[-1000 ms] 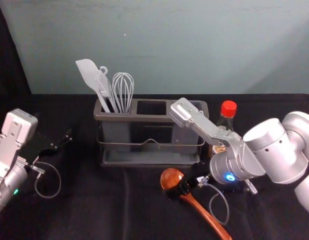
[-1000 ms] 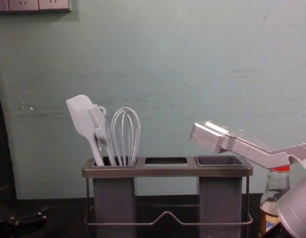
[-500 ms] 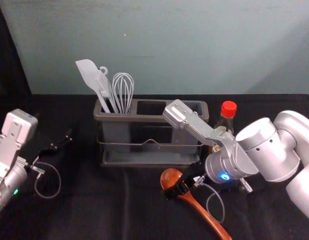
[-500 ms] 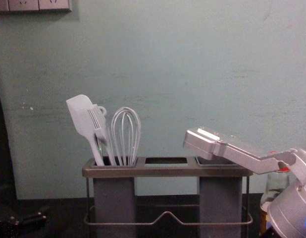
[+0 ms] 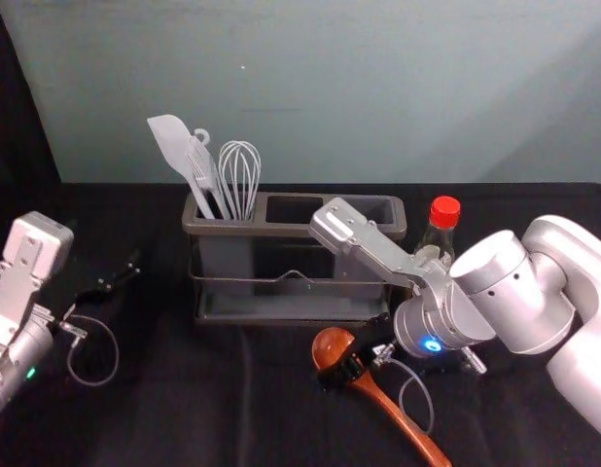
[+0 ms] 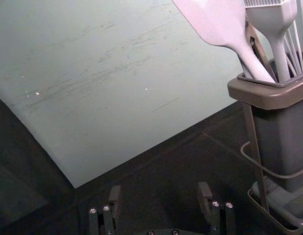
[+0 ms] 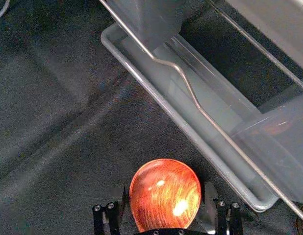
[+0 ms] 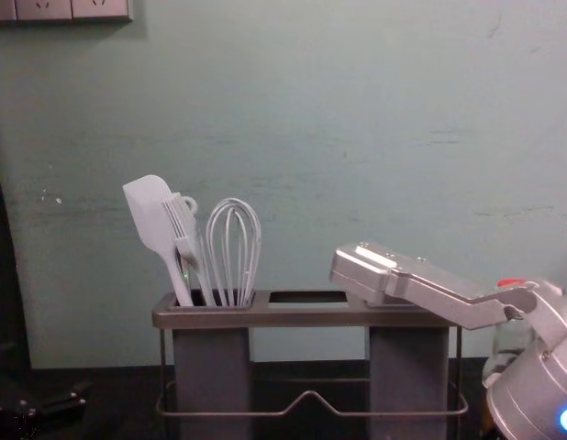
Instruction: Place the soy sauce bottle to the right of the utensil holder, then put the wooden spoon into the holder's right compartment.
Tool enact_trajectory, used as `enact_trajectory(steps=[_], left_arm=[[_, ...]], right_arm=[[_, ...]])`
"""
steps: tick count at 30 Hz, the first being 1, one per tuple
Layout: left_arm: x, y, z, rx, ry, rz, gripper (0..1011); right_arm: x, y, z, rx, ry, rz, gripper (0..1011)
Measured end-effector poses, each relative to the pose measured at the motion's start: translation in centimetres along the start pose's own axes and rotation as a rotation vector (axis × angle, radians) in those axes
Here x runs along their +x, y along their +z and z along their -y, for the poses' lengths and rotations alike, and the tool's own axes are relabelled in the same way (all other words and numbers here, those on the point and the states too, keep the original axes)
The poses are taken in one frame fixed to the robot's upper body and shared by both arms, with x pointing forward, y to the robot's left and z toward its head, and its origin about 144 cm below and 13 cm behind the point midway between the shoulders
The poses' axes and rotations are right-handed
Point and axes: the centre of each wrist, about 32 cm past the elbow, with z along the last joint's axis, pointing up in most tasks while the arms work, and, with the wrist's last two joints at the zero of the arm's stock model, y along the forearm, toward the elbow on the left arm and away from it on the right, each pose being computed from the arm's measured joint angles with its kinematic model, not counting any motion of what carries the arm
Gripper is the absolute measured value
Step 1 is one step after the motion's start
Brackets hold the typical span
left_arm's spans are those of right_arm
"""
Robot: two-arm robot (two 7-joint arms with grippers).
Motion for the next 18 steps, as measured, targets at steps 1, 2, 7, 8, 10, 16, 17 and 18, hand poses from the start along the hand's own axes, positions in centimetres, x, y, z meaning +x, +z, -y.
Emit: enact_trajectory(steps=[1,2,7,8,10,16,17,18], left_arm=[[0.0,0.0,0.0,0.0,0.0,0.0,1011],[0.0,0.0,0.0,0.0,0.0,0.0,1011],[0.0,0.0,0.0,0.0,0.0,0.0,1011],[0.0,0.0,0.0,0.0,0.0,0.0,1011],[0.0,0.0,0.0,0.0,0.0,0.0,1011],[0.0,0.0,0.0,0.0,0.0,0.0,1012],[0.0,0.0,0.0,0.0,0.0,0.0,1011],[0.0,0.0,0.0,0.0,0.0,0.0,1012]], right_arm=[[-0.01,0.0,-0.03,-0.001,-0.001,0.001,1002],[-0.03,0.01,-0.06,0.0,-0.004,0.004,1002],[-0.15,-0.02,-0.17,0.002,-0.016,0.015,1002],[-0.15,-0.02,-0.17,0.002,-0.016,0.015,1002],[-0.14,-0.03,-0.16,0.002,-0.015,0.015,1002],[-0.12,-0.04,-0.14,0.002,-0.013,0.012,1002],[-0.12,-0.04,-0.14,0.002,-0.013,0.012,1002],[-0.11,-0.04,-0.13,0.002,-0.013,0.012,1002]])
